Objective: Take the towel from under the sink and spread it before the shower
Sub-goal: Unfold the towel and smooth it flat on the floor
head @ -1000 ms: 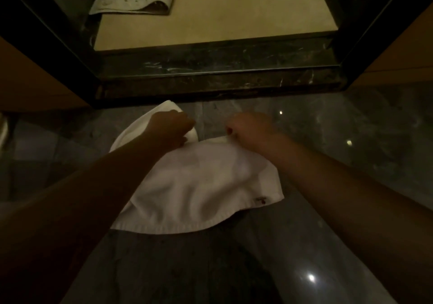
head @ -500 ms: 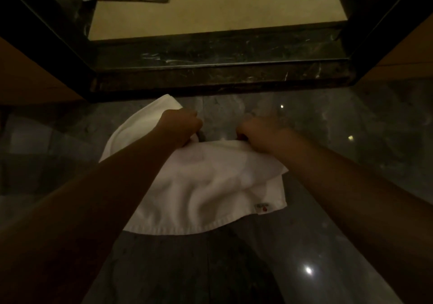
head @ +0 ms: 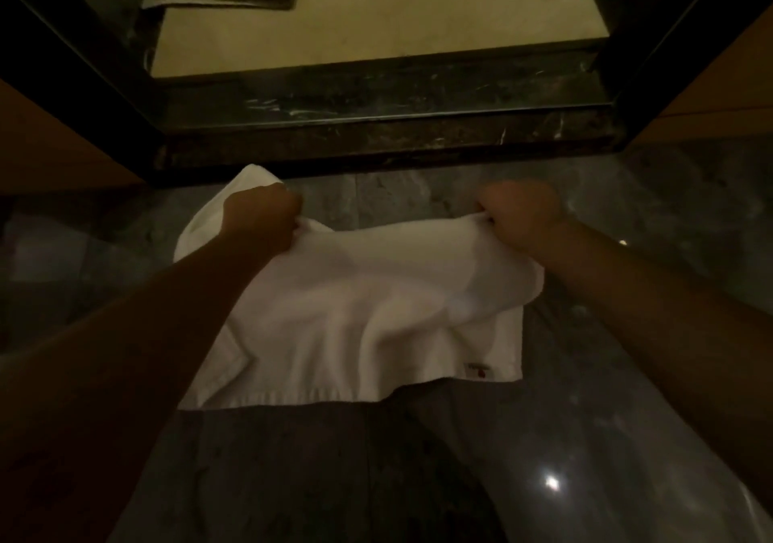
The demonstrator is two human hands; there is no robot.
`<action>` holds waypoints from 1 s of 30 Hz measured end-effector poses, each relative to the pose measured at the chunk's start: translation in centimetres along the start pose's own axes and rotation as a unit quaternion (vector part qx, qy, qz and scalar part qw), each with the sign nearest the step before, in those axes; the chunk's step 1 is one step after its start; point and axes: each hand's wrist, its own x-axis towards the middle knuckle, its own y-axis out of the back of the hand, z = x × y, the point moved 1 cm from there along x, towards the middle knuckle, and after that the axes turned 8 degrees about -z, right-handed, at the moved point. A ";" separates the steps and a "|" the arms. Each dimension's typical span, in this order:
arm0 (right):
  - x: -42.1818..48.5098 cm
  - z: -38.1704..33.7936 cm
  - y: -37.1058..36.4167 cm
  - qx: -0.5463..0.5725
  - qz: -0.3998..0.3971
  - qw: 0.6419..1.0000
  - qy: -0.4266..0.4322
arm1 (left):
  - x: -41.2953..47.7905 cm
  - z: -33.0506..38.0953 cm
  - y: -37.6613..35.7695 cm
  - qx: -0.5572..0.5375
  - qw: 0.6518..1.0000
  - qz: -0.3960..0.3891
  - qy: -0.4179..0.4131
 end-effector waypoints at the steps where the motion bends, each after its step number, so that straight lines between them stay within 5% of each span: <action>1: 0.1 0.5 0.3 -0.001 0.004 1.000 -0.013 | 0.0 -0.4 0.1 -0.003 1.000 0.002 0.007; 6: 0.2 3.2 1.6 0.019 0.030 0.998 -0.059 | -0.4 -2.5 0.4 -0.054 0.995 0.070 0.038; 15: 1.4 2.6 2.5 -0.005 0.035 0.997 -0.066 | -0.9 -1.0 1.3 -0.071 0.993 0.083 0.036; 21: -0.1 0.8 1.7 -0.004 0.072 0.997 -0.011 | -2.2 1.8 0.6 -0.079 0.987 0.138 -0.027; 30: 0.3 -9.5 1.3 -0.017 0.094 0.985 0.146 | -6.6 -0.3 -3.7 -0.100 0.983 0.153 0.021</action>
